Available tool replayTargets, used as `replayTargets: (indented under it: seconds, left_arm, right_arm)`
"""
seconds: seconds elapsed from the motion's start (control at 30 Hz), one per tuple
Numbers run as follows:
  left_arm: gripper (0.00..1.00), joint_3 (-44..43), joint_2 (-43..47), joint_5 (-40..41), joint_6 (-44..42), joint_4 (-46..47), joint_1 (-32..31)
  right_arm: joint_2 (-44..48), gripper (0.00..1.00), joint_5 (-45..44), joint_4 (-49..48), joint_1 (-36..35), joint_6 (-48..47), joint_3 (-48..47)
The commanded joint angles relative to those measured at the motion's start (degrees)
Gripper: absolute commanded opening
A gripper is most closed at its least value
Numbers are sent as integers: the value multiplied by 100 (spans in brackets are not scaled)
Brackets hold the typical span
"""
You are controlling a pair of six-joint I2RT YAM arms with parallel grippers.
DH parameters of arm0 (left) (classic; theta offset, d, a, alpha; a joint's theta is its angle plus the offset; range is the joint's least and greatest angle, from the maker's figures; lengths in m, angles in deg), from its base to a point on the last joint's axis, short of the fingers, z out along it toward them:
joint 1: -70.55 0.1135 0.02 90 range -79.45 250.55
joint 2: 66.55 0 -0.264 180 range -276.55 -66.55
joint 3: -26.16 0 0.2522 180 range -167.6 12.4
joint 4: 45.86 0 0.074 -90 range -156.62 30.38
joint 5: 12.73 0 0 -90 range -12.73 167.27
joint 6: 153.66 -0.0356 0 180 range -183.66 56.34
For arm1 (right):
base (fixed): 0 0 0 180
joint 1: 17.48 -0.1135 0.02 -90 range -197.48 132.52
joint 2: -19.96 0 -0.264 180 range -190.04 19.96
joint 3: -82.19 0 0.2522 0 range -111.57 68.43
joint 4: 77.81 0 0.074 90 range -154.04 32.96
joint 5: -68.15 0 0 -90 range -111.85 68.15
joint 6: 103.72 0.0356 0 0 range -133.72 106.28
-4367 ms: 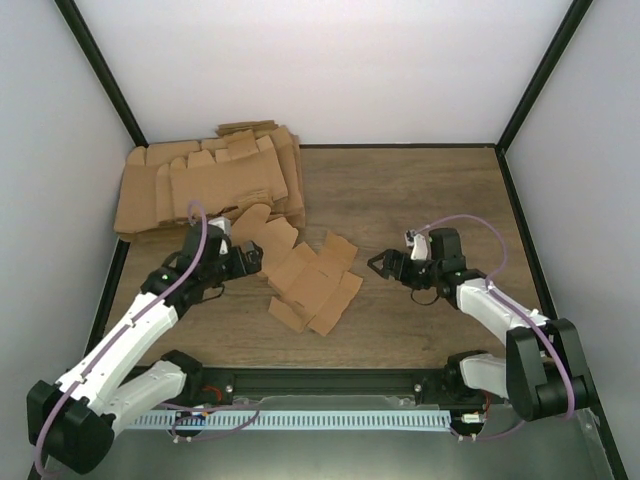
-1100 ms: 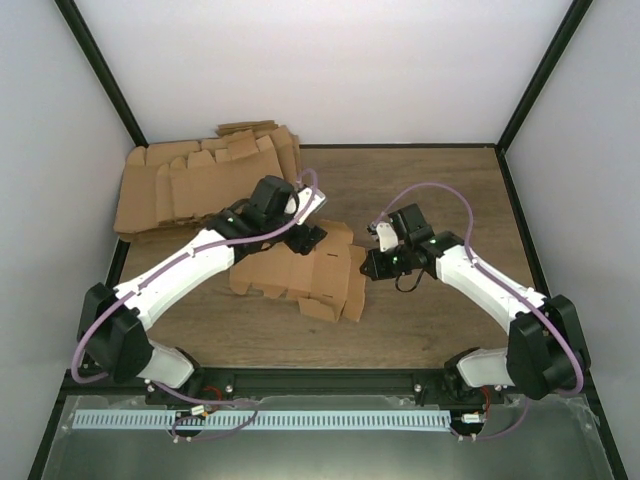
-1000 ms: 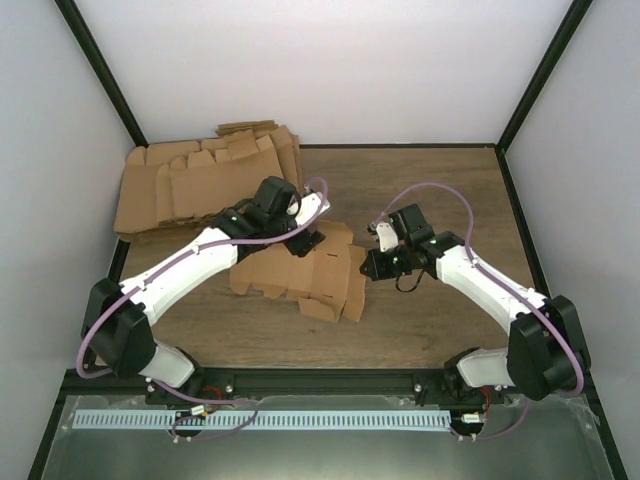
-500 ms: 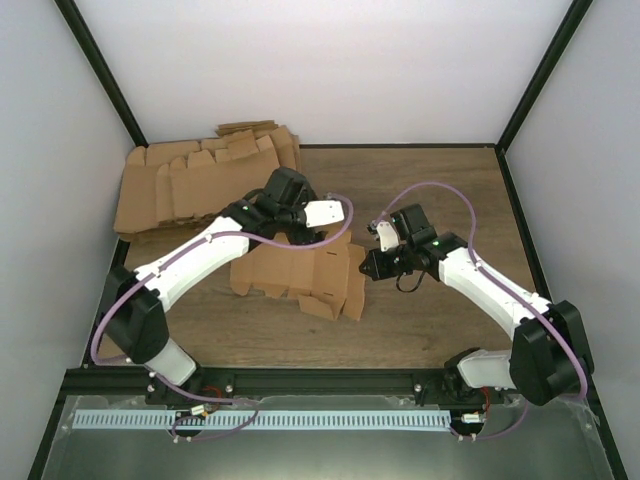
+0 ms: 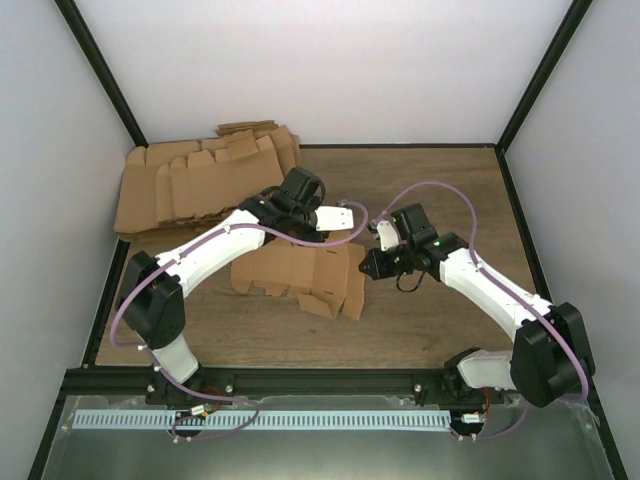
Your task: Fold the paper box
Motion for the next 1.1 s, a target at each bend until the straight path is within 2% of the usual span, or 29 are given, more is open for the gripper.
replayTargets:
  seconds: [0.0, 0.13, 0.2, 0.3, 0.43, 0.5, 0.73, 0.9, 1.07]
  left_arm:
    - [5, -259, -48, -306, -23, -270, -43]
    - [4, -214, 84, -381, 188, -357, -32]
    - [4, -131, 216, -387, 349, -311, -34]
    - [4, 0, 439, -406, 819, -206, -27]
    - [4, 308, 751, -283, 1851, 83, -11]
    - [4, 458, 836, -212, 2394, 179, 17]
    - [4, 1420, 1281, 418, 4028, 845, 35]
    - [4, 2729, 2189, 879, 5399, 2140, 40]
    - [4, 3988, 3197, 1640, 6635, 3092, 26]
  right_arm:
    - [96, 5, -43, -100, -37, -1, -85]
    - [174, 21, -493, -154, -34, 217, -78]
    - [371, 22, -669, -252, -33, 323, -32]
    - [794, 35, -912, -419, -33, 472, 22]
    - [1367, 62, -1228, -583, -33, 533, 47]
    - [1568, 79, -1373, -587, -33, 539, 32]
    - [1815, 87, -1579, -431, -33, 565, -225]
    - [1906, 89, -1735, -500, -33, 716, -192]
    - [1847, 91, -1482, -597, -33, 985, -132]
